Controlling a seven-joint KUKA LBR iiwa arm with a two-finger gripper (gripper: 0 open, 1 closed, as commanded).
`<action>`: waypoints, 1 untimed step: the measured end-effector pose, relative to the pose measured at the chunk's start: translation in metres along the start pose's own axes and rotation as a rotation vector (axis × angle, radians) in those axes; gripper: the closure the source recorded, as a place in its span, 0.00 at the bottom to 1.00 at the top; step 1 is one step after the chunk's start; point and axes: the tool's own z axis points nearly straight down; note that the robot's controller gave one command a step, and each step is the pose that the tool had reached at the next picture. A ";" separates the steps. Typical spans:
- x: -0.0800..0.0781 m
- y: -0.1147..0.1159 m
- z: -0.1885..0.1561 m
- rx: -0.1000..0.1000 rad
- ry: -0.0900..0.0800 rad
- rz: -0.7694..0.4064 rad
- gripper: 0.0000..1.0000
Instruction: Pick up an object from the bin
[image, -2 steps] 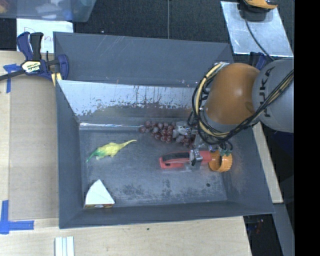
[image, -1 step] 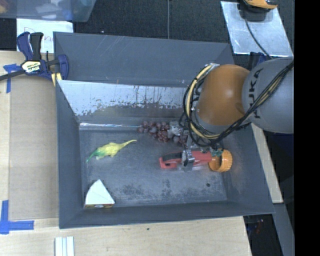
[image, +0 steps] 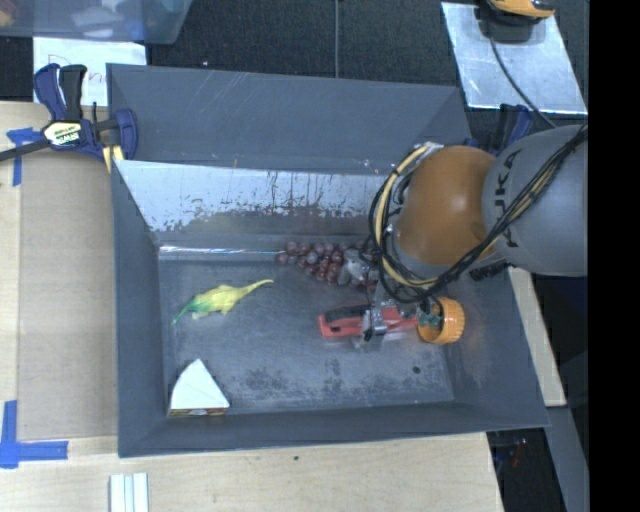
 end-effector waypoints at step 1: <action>-0.005 -0.079 -0.014 0.000 0.000 -0.401 1.00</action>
Offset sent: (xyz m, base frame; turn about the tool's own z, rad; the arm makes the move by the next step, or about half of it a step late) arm 0.0000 0.0000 0.0000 0.0000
